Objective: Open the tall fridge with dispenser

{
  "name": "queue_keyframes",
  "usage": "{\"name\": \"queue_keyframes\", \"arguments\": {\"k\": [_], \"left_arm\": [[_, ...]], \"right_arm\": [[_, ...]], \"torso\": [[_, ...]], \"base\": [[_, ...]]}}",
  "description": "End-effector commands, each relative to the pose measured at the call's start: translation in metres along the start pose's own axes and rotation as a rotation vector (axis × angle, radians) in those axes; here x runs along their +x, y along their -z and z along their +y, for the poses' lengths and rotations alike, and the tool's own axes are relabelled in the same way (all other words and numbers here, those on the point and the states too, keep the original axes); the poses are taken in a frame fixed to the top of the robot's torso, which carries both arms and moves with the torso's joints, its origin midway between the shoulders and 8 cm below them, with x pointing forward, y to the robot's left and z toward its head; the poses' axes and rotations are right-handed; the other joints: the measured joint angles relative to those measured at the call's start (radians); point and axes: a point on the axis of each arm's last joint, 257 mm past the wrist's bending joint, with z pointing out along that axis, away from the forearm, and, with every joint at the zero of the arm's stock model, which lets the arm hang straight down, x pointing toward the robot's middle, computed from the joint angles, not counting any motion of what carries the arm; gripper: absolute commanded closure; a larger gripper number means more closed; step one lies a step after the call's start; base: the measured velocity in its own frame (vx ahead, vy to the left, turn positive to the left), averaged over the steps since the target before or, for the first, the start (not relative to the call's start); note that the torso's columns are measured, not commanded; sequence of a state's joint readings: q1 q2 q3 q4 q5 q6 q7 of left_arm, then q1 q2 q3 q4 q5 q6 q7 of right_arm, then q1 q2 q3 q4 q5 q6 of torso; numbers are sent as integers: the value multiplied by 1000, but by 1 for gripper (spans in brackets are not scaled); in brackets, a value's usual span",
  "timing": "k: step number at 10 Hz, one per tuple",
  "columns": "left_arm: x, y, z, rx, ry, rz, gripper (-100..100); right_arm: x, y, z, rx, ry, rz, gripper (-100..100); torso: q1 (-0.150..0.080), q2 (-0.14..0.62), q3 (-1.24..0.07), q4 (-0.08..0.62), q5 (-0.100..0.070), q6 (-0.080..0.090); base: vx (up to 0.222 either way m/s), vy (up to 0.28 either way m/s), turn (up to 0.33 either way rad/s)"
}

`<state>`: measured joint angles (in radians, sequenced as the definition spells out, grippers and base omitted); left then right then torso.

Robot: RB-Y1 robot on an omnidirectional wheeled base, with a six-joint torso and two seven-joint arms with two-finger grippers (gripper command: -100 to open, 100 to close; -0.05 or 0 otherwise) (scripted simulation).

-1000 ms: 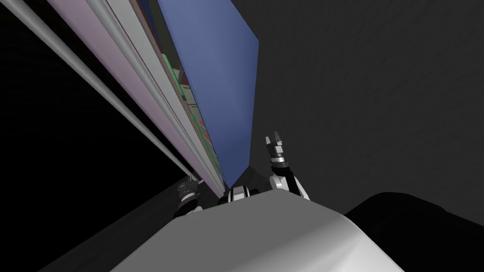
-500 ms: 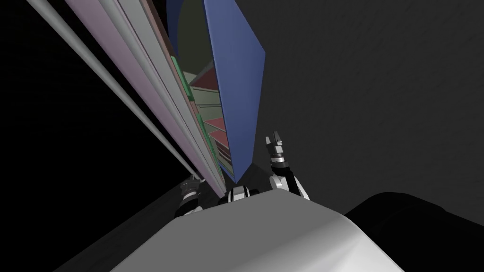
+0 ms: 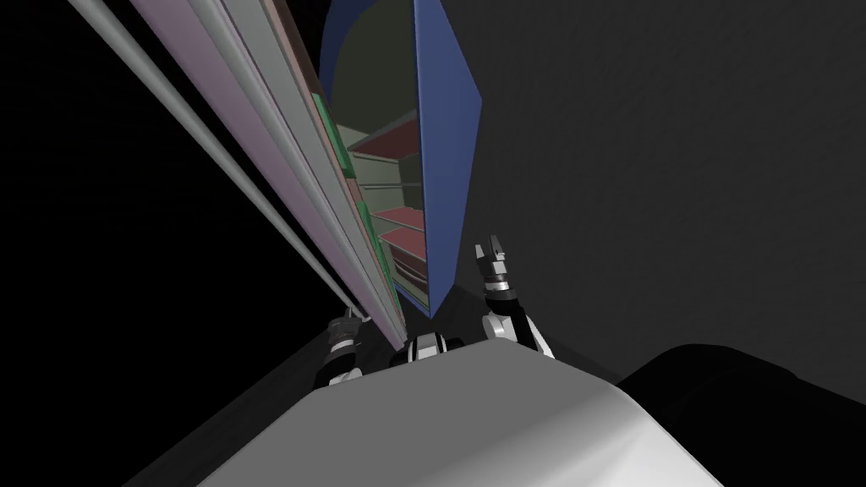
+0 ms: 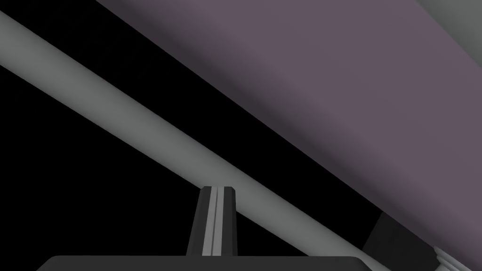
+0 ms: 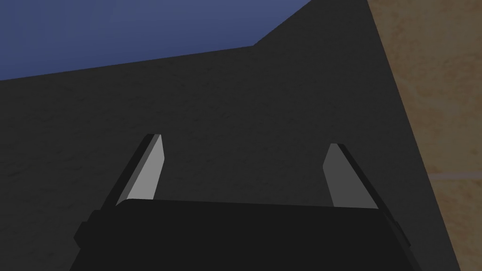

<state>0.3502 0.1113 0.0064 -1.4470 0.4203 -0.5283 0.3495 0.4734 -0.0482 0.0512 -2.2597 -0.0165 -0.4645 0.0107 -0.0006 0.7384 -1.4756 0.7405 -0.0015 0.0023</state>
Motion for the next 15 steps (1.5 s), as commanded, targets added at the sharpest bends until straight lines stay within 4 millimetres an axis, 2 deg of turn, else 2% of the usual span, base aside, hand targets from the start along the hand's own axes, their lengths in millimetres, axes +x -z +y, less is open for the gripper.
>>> {"name": "queue_keyframes", "arguments": {"k": [1, 2, 4, 11, 14, 15], "left_arm": [[3, -1, -1, -2, 2, 12, 100], [2, 2, 5, 2, 7, 10, -100], [0, 5, 11, 4, 5, 9, -100], [-12, 16, 28, -1, -24, 12, -100], [-4, 25, 48, -3, 17, -9, -100], [-5, 25, 43, -3, 7, -5, -100]], "right_arm": [[0, 0, 0, 0, 0, 0, 0], [0, 0, 0, 0, 0, 0, 0], [0, 0, 0, 0, 0, 0, 0], [0, 0, 0, 0, 0, 0, 0], [0, 0, 0, 0, 0, 0, 0], [0, 0, 0, 0, 0, 0, 0]], "torso": [[-3, -2, -1, -2, 0, -2], [-9, -5, -3, -3, -1, -2], [-3, -7, -3, -6, 3, 2], [3, -3, -2, -4, 3, -2], [0, -1, -1, -3, 1, -2], [-1, 0, 0, -2, 1, -2]], "base": [[-36, 98, -10], [-7, 44, -19], [5, 35, -11], [8, 25, -18], [8, 24, -13], [3, 7, 5]]}}
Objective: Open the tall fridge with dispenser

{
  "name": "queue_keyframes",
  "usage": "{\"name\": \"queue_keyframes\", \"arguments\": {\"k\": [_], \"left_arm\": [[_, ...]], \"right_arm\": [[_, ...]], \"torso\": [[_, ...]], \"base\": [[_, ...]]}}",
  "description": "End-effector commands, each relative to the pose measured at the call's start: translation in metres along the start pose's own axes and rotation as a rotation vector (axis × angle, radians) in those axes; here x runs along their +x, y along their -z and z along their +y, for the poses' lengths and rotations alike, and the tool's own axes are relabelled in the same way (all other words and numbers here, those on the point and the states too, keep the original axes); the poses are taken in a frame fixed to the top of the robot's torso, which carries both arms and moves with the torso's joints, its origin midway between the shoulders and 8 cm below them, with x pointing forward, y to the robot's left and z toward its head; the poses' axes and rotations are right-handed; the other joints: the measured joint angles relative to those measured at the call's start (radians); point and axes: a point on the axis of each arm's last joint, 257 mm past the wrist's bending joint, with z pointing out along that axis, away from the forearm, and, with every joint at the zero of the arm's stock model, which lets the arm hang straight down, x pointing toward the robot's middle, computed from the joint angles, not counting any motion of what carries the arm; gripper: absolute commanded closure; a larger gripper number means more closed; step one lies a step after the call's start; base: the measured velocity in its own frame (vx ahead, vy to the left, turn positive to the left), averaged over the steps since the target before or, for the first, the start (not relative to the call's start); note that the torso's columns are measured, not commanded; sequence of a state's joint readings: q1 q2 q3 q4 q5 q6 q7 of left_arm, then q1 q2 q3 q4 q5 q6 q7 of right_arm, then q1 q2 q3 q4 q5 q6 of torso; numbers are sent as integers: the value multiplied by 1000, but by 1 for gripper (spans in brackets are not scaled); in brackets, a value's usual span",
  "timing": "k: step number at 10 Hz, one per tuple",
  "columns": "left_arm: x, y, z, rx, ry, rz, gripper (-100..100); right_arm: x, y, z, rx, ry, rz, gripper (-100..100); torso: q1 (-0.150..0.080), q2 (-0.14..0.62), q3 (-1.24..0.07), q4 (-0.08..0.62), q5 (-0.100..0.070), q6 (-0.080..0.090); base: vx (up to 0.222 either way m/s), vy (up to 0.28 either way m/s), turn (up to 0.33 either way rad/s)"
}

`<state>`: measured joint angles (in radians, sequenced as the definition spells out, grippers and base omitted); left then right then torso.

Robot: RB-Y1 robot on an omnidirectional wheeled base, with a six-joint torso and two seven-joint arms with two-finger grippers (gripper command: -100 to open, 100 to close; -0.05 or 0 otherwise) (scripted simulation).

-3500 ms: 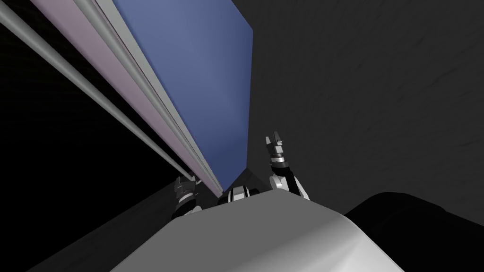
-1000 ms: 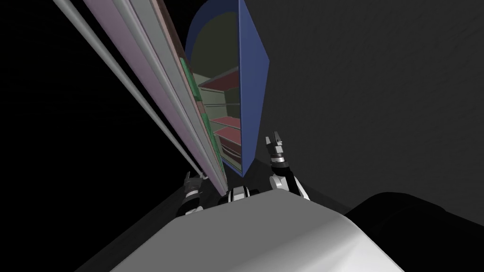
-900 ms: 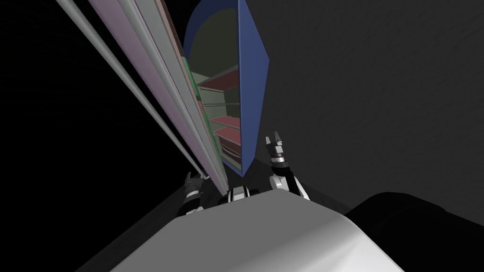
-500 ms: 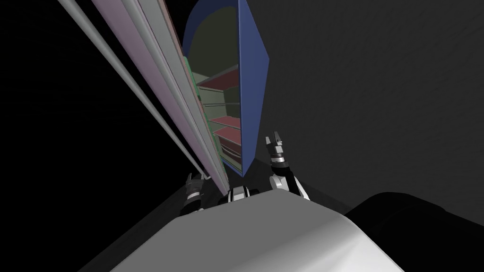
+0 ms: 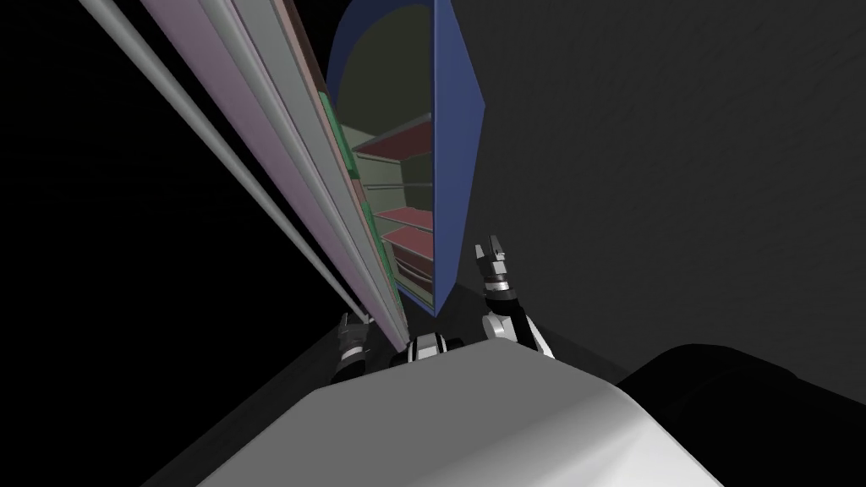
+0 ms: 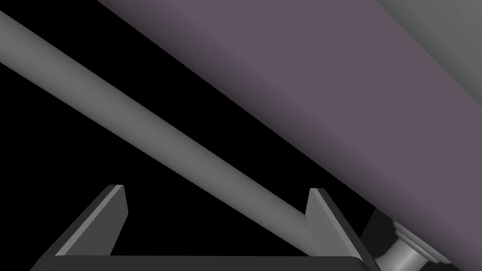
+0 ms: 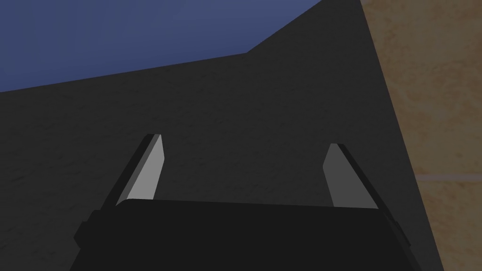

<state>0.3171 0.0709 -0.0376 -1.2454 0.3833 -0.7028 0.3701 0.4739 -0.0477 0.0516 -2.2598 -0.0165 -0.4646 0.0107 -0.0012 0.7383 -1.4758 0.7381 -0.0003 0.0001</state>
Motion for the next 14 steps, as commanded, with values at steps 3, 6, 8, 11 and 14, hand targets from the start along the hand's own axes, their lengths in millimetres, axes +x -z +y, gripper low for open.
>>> {"name": "queue_keyframes", "arguments": {"k": [3, 6, 8, 11, 14], "left_arm": [[1, -3, -3, 1, 1, -1, 100], [12, -7, 3, -27, 6, 42, 100], [19, -9, 6, -45, 8, 71, 100], [30, -12, 11, -71, 11, 113, 100], [31, -10, 16, -94, 11, 122, 100]], "right_arm": [[0, 0, 0, 0, 0, 0, 0], [0, 0, 0, 0, 1, 0, 0], [0, 0, 0, 0, 1, 0, 0], [0, 0, 0, 0, 1, 0, 0], [0, 0, 0, 0, 1, 0, 0]], "torso": [[1, -1, -1, 0, 0, 0], [9, -5, -3, 3, -2, 4], [1, -4, -2, 2, -2, 3], [0, -5, -3, 3, -3, 3], [-4, 1, 0, 3, -3, 1]], "base": [[31, 6, 6], [-45, 254, -100], [-86, 307, -111], [-58, 319, -114], [-60, 257, -102]]}}
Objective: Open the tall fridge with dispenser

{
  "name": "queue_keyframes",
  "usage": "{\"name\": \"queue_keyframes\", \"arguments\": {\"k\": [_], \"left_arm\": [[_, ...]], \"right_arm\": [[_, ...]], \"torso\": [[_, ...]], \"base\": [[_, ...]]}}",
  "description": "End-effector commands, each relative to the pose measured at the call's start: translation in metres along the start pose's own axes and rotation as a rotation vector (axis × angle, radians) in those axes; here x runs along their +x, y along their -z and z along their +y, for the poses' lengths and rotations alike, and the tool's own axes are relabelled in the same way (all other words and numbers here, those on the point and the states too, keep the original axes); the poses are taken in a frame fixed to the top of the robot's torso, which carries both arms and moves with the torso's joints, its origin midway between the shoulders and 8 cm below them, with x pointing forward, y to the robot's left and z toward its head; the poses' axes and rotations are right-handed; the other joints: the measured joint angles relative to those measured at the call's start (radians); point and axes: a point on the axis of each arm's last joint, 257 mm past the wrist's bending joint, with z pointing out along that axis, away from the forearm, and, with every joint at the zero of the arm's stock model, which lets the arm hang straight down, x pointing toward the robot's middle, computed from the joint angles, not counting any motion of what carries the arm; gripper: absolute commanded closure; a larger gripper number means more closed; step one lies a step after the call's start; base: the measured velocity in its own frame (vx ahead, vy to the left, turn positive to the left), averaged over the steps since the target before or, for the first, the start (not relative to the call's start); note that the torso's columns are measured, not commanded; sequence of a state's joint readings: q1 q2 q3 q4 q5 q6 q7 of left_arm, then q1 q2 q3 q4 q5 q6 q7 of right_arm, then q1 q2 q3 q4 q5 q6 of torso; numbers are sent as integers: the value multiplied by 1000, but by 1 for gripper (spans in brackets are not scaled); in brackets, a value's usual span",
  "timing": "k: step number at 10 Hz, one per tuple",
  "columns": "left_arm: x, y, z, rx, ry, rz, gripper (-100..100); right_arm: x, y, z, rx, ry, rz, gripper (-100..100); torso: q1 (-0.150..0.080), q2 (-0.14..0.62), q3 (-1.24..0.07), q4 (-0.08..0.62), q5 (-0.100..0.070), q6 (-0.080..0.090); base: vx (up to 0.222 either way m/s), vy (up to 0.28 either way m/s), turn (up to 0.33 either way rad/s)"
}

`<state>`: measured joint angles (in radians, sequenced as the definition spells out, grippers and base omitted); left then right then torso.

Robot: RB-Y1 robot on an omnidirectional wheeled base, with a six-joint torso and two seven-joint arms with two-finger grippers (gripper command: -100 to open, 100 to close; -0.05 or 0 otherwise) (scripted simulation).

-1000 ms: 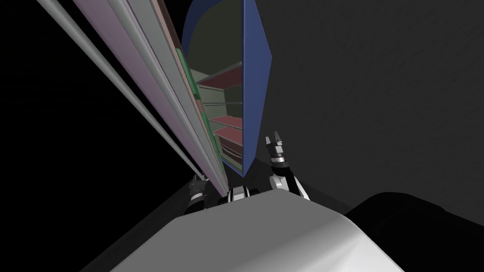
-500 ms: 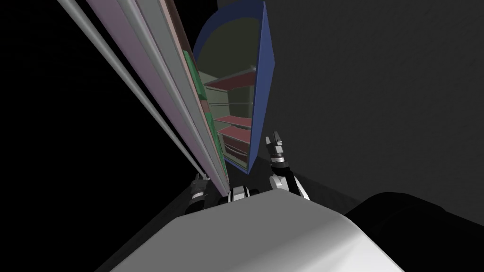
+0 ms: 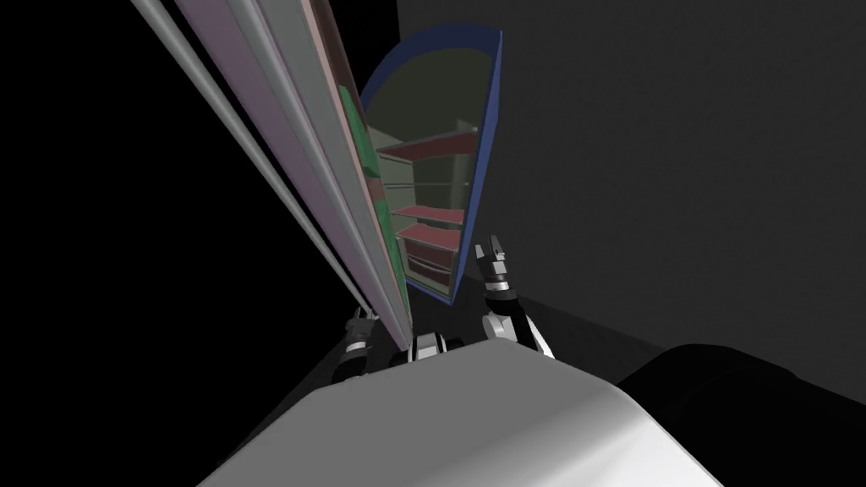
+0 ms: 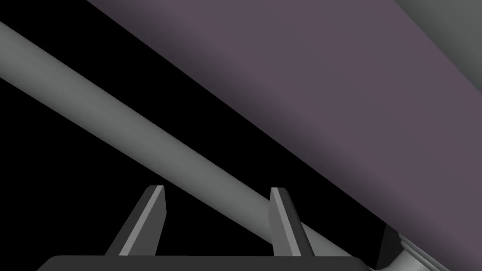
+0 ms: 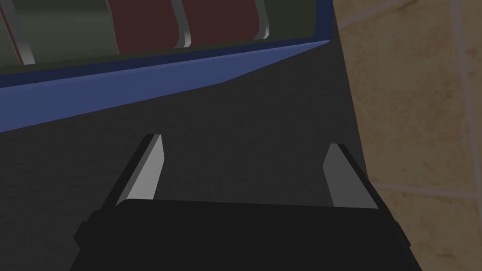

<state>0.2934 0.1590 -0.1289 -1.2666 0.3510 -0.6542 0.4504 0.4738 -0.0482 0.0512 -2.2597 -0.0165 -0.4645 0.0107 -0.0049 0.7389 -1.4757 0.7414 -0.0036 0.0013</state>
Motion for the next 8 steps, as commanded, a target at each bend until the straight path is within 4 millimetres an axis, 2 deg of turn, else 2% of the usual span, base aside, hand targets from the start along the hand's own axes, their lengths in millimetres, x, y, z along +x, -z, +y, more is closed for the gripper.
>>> {"name": "queue_keyframes", "arguments": {"k": [1, 3, 8], "left_arm": [[8, -2, 4, -17, 3, 30, 100], [12, -2, 6, -25, 4, 45, 100], [30, -4, 17, -69, 7, 114, 100]], "right_arm": [[0, 0, 0, 0, 0, 0, 0], [0, 0, 0, 0, 0, 0, 0], [0, 0, 0, 0, 0, 0, 0]], "torso": [[-7, -2, -1, -2, -1, -1], [8, -4, -2, -3, 4, -1], [3, -5, -2, -3, 4, 1]], "base": [[17, 246, -176], [-9, 278, -92], [-16, 328, -128]]}}
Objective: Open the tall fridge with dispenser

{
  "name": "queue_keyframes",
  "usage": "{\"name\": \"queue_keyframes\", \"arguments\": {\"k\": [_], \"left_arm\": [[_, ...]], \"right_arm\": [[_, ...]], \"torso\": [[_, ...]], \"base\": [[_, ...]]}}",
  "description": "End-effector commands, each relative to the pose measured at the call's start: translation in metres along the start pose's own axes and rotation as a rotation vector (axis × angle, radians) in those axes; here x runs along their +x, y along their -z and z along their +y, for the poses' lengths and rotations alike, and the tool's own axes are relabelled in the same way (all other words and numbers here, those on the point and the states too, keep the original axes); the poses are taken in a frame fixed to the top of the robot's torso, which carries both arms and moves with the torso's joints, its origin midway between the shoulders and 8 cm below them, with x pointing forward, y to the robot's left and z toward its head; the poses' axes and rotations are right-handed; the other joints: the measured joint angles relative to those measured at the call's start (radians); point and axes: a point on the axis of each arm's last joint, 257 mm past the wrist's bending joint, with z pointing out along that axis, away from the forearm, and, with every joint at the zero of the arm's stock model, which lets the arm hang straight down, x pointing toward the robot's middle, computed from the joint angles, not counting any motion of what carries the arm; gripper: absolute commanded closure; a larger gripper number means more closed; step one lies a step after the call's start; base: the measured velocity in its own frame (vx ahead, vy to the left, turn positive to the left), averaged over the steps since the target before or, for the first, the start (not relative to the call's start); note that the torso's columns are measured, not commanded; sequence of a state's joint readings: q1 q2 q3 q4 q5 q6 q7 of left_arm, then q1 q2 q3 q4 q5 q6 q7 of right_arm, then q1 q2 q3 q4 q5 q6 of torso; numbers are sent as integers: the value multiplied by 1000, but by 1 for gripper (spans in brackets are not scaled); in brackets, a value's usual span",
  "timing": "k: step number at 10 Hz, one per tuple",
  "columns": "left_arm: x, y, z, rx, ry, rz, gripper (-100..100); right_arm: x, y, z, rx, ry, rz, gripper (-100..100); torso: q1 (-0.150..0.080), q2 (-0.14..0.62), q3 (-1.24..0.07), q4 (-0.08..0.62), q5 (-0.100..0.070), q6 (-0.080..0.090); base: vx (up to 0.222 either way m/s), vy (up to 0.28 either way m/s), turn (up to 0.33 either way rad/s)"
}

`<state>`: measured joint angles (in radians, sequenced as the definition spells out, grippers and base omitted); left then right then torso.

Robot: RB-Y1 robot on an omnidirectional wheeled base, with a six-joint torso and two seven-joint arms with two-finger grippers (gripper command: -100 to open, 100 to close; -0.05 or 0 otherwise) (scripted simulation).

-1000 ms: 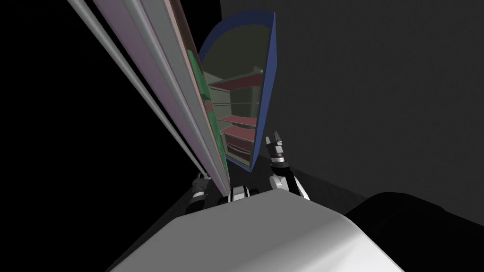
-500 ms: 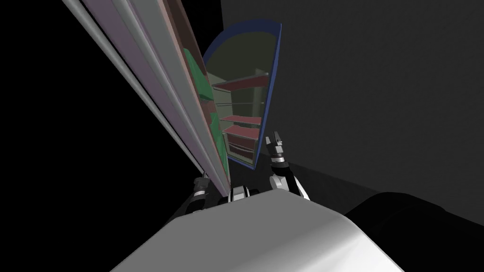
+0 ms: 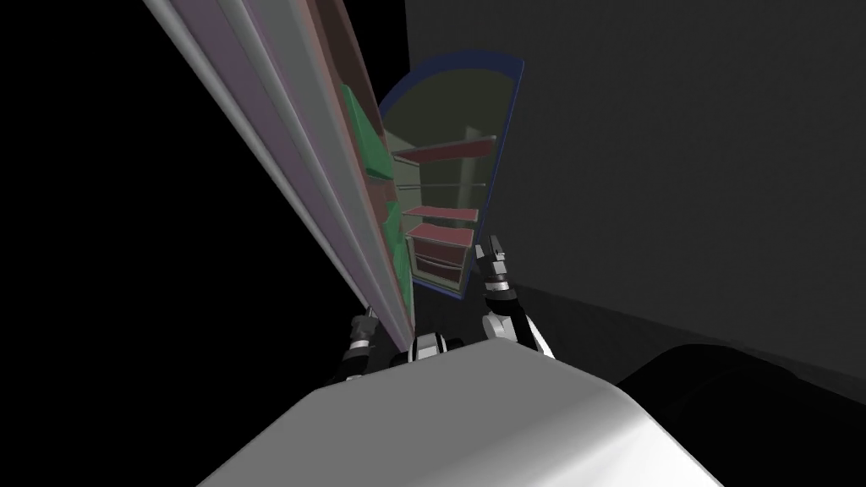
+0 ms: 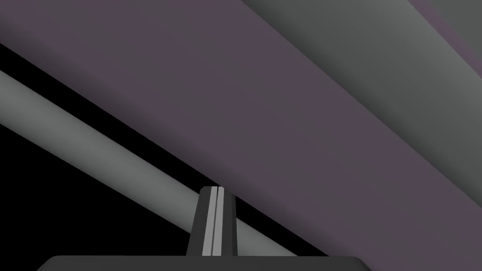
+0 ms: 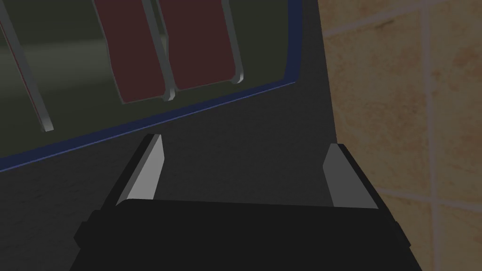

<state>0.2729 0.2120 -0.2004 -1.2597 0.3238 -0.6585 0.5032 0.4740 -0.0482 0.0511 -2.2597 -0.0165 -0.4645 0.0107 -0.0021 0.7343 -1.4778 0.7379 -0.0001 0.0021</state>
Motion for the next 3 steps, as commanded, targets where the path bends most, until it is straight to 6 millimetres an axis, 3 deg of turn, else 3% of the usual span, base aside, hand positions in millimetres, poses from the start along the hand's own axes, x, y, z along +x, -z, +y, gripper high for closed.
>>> {"name": "queue_keyframes", "arguments": {"k": [1, 2, 3], "left_arm": [[11, -2, 5, -21, 4, 39, 100], [14, -2, 7, -30, 4, 53, 100], [12, -3, 5, -24, 3, 44, 100]], "right_arm": [[0, 0, 0, 0, 0, 0, 0], [0, 0, 0, 0, 0, 0, 0], [0, 0, 0, 0, 0, 0, 0]], "torso": [[0, 2, 1, 0, 0, -1], [3, 3, 1, 0, 0, -2], [2, 3, 1, 0, 0, -2]], "base": [[-20, 352, -141], [-17, 335, -153], [-11, 148, -37]]}}
